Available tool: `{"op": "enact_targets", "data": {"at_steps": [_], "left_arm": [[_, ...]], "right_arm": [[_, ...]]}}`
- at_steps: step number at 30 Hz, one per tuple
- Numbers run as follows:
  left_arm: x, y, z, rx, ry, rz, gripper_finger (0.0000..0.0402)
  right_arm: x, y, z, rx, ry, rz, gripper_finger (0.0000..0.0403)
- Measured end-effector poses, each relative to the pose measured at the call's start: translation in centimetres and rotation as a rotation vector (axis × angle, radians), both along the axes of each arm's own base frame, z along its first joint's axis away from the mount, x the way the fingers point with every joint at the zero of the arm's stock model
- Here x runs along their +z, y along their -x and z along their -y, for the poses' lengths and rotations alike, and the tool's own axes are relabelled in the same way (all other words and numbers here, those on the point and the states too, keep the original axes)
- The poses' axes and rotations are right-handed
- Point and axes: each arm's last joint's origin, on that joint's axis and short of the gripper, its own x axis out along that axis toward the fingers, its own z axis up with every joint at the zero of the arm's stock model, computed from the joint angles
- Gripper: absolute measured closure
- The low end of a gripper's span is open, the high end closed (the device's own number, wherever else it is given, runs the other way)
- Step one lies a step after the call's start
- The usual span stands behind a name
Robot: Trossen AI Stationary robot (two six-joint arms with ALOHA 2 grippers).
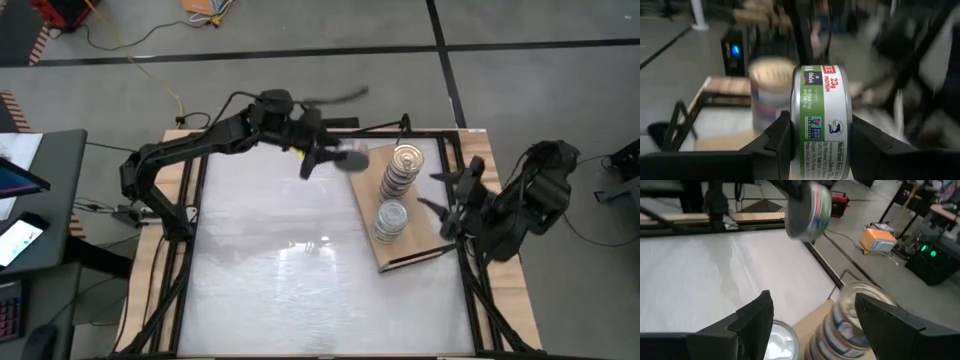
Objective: Stack canned seafood by type on shelf
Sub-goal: Stack the green tuna can on the green tuna can on the shelf
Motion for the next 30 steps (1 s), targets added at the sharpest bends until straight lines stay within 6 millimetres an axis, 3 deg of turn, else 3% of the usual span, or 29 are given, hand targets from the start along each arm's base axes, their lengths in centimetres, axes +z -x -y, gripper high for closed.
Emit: {"op": "enact_targets", "data": {"at_steps": [6, 14, 24, 30], "left_arm": [[2.5, -0.2, -0.2, 0.064, 0.24, 0.218, 0.0269], [2.3, -0.7, 1.3, 0.01, 0.259, 0.19, 0.0269], [-2.7, -5.7, 8.4, -0.099, 0.216, 0.02, 0.0269], [-4.4, -7.5, 10.2, -0.056, 0.15, 0.034, 0.0269]], "right_arm": [[1.0, 1.8, 2.3, -0.035, -0.087, 0.074, 0.0092], [1.0, 1.9, 2.1, -0.019, -0.093, 0.071, 0.0092], [0.9, 1.8, 1.8, 0.004, -0.078, 0.06, 0.0092], [0.8, 1.8, 1.1, 0.041, -0.069, 0.051, 0.0092]]}}
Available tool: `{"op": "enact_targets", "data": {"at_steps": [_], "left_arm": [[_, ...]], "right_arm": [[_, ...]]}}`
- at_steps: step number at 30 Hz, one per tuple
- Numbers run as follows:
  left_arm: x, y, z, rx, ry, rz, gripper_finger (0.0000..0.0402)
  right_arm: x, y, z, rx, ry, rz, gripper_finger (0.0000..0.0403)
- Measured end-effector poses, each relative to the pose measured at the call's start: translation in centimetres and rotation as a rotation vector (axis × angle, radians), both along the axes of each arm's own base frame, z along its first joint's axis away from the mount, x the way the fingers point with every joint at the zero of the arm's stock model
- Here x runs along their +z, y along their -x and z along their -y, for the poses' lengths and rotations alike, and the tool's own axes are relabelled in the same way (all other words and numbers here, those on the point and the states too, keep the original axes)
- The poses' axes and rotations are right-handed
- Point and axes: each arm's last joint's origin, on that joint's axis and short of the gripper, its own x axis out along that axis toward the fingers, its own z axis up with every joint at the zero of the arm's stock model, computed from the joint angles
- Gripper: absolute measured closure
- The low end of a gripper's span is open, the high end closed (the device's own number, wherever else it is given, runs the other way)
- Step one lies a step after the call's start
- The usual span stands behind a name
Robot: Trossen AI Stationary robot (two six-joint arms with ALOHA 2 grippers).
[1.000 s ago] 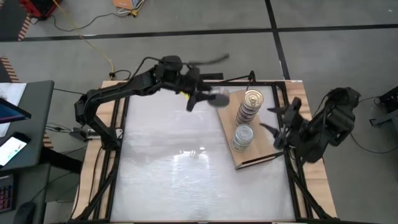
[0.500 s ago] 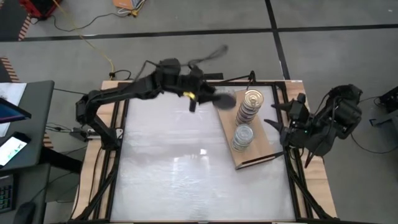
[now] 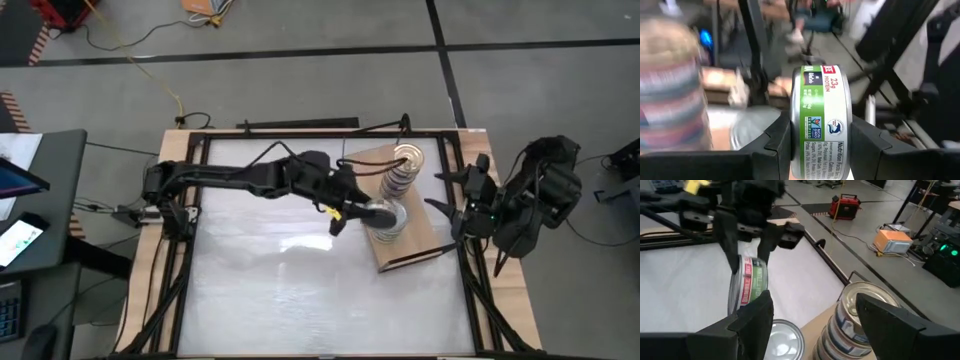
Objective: Stack canned seafood by type on shelf
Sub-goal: Stack the green tuna can on the green tuna can on the shelf
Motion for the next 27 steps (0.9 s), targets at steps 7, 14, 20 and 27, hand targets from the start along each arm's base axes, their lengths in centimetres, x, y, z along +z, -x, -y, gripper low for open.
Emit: {"op": "enact_targets", "data": {"at_steps": [7, 14, 20, 27], "left_arm": [[-1.0, -1.4, 0.1, -0.029, 0.061, 0.037, 0.0269], [-0.8, -1.9, -0.5, -0.074, 0.134, 0.11, 0.0269], [-0.6, -2.0, -0.9, -0.073, 0.153, 0.138, 0.0269], [-0.6, -2.0, -0.7, -0.079, 0.194, 0.129, 0.0269]], "right_arm": [[-1.0, -1.3, -3.8, 0.184, 0.195, -0.124, 0.0092], [-4.2, -4.4, -8.9, 0.238, 0.584, -0.283, 0.0092], [-5.7, -5.8, -10.7, 0.182, 0.657, -0.26, 0.0092], [-6.2, -6.0, -10.9, 0.194, 0.727, -0.304, 0.0092]]}}
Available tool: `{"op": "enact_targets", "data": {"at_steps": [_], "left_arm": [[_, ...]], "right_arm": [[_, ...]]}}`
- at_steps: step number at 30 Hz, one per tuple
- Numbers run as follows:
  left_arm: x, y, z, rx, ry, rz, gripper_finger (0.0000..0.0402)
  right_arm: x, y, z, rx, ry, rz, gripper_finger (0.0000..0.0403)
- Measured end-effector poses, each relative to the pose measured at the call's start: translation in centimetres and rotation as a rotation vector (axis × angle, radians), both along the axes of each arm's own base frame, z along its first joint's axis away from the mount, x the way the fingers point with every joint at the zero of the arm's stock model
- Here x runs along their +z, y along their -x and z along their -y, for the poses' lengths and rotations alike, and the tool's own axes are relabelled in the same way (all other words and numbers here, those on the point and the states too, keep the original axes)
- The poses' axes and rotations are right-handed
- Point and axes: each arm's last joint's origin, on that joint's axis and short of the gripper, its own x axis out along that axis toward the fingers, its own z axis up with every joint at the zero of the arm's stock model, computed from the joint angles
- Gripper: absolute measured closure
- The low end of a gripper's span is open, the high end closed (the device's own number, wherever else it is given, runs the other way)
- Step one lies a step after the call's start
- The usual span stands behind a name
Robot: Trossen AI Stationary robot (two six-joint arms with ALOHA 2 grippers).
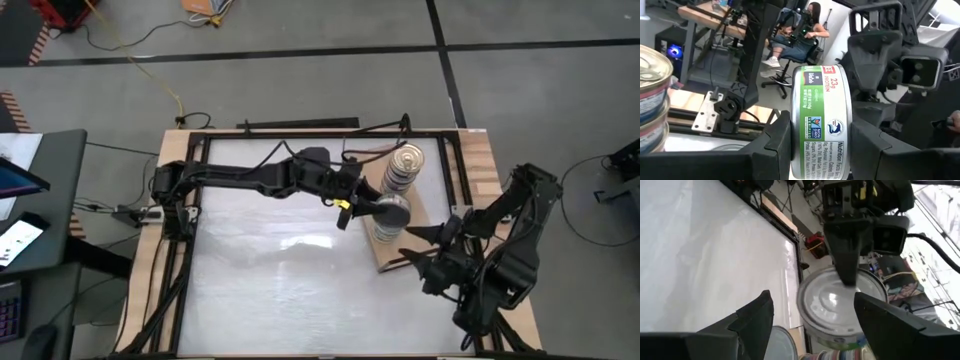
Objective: Stack canned seafood by type on shelf
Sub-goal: Stack the green tuna can on the green tuna can on the shelf
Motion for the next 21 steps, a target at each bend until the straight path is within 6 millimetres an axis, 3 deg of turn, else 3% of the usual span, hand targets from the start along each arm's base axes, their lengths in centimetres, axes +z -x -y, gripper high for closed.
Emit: {"op": "enact_targets", "data": {"at_steps": [5, 13, 21], "left_arm": [[0.3, 0.2, 0.0, -0.014, -0.016, 0.011, 0.0269], [0.3, 0.2, -0.1, -0.009, -0.064, 0.029, 0.0269], [0.7, 0.2, 0.6, 0.0, -0.154, 0.089, 0.0269]], "right_arm": [[1.3, 0.2, 0.6, -0.047, -0.131, 0.136, 0.0092], [5.1, 3.2, 6.2, -0.188, -0.745, 0.297, 0.0092], [5.0, 2.9, 7.6, -0.224, -0.841, 0.289, 0.0092]]}}
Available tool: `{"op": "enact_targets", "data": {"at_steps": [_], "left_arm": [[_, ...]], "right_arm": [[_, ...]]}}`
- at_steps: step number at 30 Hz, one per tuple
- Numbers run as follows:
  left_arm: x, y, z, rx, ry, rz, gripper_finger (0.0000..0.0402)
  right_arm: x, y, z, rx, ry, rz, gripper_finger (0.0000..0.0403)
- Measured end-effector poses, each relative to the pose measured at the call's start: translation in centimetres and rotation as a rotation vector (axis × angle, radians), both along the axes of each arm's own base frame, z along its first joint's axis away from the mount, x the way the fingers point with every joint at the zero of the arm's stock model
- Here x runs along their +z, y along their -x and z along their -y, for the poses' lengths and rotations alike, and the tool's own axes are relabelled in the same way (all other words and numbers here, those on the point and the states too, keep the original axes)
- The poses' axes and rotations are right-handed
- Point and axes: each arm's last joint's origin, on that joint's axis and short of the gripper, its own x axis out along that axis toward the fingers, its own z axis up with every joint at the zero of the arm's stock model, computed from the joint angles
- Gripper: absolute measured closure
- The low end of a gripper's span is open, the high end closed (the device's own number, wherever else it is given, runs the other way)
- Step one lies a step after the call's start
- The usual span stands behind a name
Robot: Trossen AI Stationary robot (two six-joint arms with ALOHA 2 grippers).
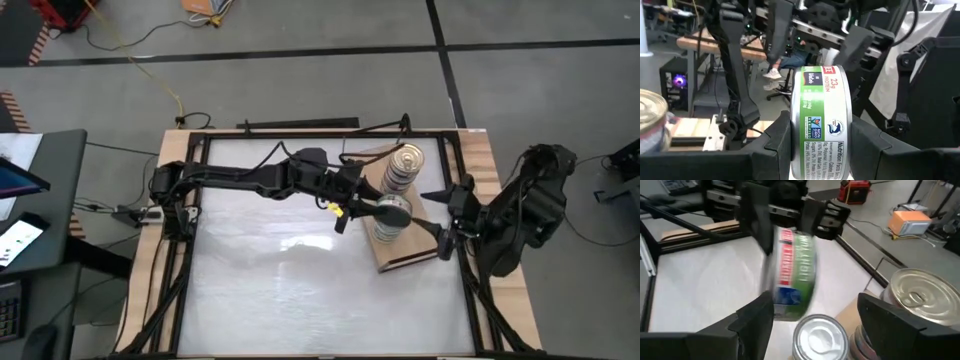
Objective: Stack canned seafood by type on shelf
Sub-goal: Stack the green tuna can on the green tuna can on the shelf
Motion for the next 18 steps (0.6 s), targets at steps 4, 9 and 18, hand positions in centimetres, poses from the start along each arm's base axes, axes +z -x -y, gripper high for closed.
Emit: {"op": "enact_targets", "data": {"at_steps": [4, 9, 18], "left_arm": [[0.1, 0.0, -0.1, 0.009, -0.009, 0.018, 0.0269], [0.2, 0.0, 0.0, 0.005, -0.022, 0.024, 0.0269], [0.7, 0.1, 0.7, -0.017, -0.076, 0.1, 0.0269]], "right_arm": [[0.2, -0.6, -0.7, 0.034, -0.029, 0.019, 0.0092], [0.6, -0.8, -0.9, 0.053, -0.042, 0.041, 0.0092], [0.2, -1.7, -0.6, 0.025, -0.033, 0.017, 0.0092]]}}
